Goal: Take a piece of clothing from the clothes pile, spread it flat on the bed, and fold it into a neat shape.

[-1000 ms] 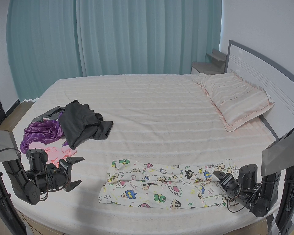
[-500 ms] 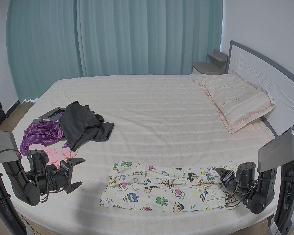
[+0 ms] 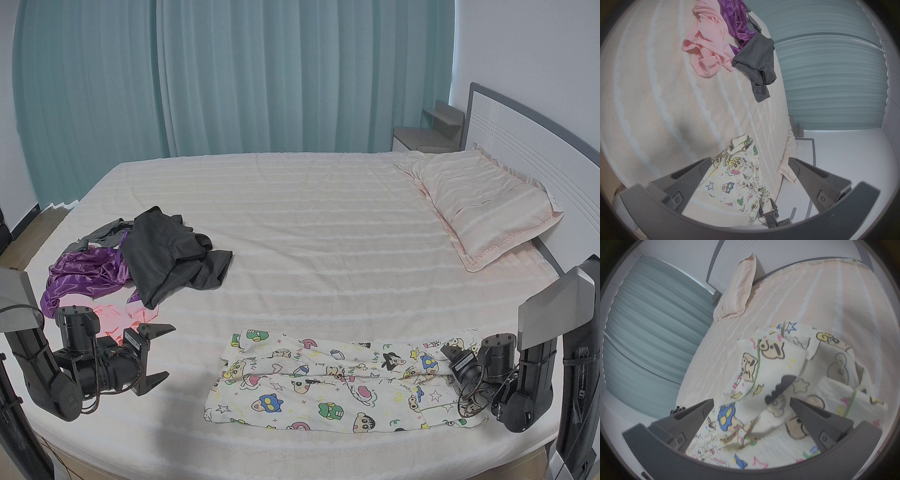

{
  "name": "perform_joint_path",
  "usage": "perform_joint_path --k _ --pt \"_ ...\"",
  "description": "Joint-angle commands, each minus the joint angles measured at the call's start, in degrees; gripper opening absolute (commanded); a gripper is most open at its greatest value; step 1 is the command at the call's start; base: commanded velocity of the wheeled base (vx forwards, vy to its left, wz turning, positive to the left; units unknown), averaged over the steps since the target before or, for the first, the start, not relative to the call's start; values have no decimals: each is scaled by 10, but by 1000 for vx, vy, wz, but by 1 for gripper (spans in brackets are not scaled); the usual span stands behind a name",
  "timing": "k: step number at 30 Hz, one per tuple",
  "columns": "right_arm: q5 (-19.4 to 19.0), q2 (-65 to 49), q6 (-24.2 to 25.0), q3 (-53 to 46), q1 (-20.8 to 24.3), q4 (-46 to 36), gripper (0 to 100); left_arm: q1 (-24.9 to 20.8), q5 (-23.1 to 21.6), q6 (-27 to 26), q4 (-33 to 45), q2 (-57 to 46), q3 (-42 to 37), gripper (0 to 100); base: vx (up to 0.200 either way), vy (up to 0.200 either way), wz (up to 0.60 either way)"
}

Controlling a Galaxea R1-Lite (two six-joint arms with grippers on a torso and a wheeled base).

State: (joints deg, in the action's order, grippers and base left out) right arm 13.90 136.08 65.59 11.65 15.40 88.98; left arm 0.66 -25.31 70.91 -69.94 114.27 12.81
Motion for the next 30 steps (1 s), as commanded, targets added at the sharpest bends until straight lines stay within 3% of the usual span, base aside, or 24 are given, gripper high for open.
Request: perform_joint_path --k 1,9,10,18,20,24,27,30 --pt "0 23 0 20 -16 8 100 0 0 0 0 2 0 100 0 0 0" --pt "0 23 0 41 -35 7 100 -1 0 0 0 2 0 100 0 0 0" --pt "0 24 0 42 -35 7 0 -1 0 0 0 2 0 100 0 0 0" --pt "1 20 -1 38 -31 7 0 -20 2 -9 0 -4 1 100 0 0 0" --pt "3 9 -2 36 -31 5 0 -40 17 -13 0 0 7 100 0 0 0" --pt "3 -28 -4 36 -29 -28 0 -102 92 -51 13 19 51 100 0 0 0" --pt "0 -61 -5 40 -31 -61 0 -139 112 -92 62 35 105 100 0 0 0" --pt "-6 -79 -10 40 -30 -78 0 -144 114 -113 154 35 179 100 0 0 0"
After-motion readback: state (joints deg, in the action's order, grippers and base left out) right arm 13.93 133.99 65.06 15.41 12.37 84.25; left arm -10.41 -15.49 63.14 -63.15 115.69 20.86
